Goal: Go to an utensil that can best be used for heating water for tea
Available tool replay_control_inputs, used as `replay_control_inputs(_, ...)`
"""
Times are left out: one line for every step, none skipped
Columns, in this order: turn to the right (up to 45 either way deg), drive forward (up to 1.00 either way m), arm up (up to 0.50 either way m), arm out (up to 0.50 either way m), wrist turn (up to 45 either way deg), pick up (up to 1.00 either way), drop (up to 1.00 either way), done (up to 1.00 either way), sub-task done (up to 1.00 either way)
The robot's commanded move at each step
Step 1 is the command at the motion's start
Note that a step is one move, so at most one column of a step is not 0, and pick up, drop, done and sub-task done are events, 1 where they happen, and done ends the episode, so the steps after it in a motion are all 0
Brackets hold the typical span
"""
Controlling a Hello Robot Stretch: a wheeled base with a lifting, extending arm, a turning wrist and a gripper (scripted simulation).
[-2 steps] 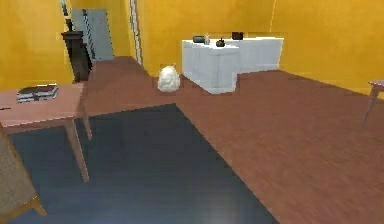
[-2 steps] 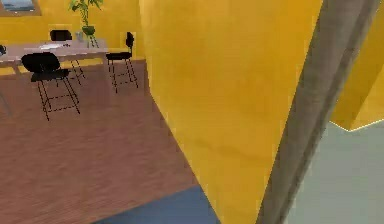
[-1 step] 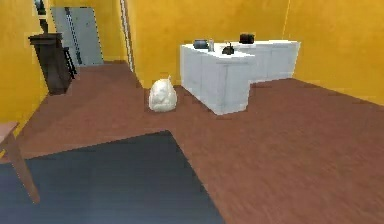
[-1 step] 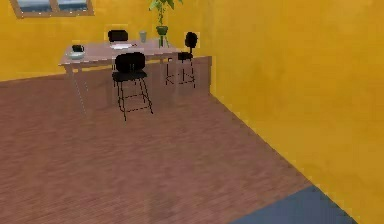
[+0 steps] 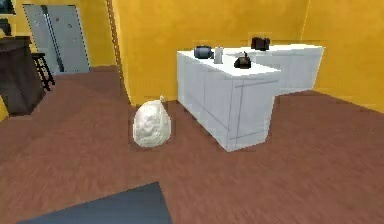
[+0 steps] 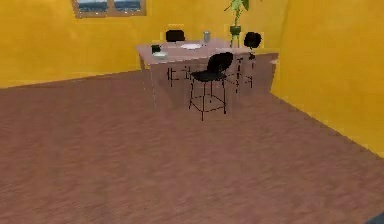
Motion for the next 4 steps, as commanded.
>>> replay_control_inputs(0.0,1.00,0.00,0.00,0.0,0.00,0.00,0.00,0.00)
replay_control_inputs(0.0,0.70,0.00,0.00,0.0,0.00,0.00,0.00,0.00)
replay_control_inputs(39.0,0.00,0.00,0.00,0.0,0.00,0.00,0.00,0.00)
replay_control_inputs(0.0,0.00,0.00,0.00,0.0,0.00,0.00,1.00,0.00)
